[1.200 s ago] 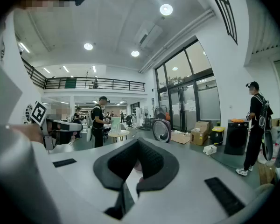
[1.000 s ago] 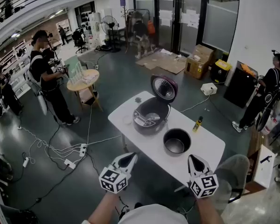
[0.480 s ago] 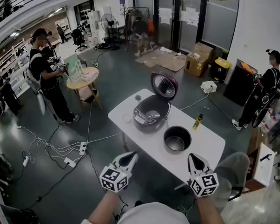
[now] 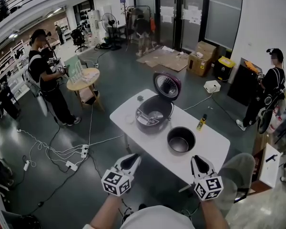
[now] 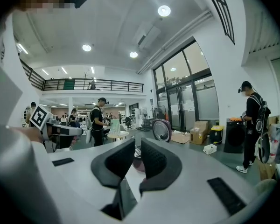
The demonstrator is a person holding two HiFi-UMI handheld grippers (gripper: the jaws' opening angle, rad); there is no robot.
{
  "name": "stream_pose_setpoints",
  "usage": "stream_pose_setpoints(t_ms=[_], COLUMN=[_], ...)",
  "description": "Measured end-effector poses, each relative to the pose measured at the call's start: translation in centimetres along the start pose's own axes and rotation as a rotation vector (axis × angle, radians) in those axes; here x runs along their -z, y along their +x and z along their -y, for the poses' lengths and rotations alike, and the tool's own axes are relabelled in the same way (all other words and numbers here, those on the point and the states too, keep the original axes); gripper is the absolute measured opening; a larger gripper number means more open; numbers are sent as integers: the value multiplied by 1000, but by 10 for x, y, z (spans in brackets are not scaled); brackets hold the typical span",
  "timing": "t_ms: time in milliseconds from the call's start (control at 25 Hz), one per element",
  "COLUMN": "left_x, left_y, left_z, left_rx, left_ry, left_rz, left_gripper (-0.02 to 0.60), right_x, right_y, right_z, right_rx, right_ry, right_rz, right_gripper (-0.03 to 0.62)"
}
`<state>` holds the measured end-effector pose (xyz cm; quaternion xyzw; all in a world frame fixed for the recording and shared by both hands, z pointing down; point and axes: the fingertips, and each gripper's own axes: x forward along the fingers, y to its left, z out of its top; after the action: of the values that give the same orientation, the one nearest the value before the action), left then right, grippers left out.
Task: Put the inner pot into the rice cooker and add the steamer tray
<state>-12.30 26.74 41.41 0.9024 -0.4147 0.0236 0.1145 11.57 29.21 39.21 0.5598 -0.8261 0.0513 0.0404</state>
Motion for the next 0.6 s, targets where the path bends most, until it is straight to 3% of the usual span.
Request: stream_pose_setpoints(t_ms=[280, 600], left_x=[5, 8], left_y=[-3, -5], left_z=[-5, -16], left_rx=[-1, 2], left_ry=[-10, -32], left_rz=[-6, -18], left_gripper=[107, 210], right_x=[1, 3], right_y=[-1, 5], right_z=[-2, -7], right_rx=[5, 12], right_ry=[6, 8], right_rz=[-1, -17], right_gripper=[114, 177])
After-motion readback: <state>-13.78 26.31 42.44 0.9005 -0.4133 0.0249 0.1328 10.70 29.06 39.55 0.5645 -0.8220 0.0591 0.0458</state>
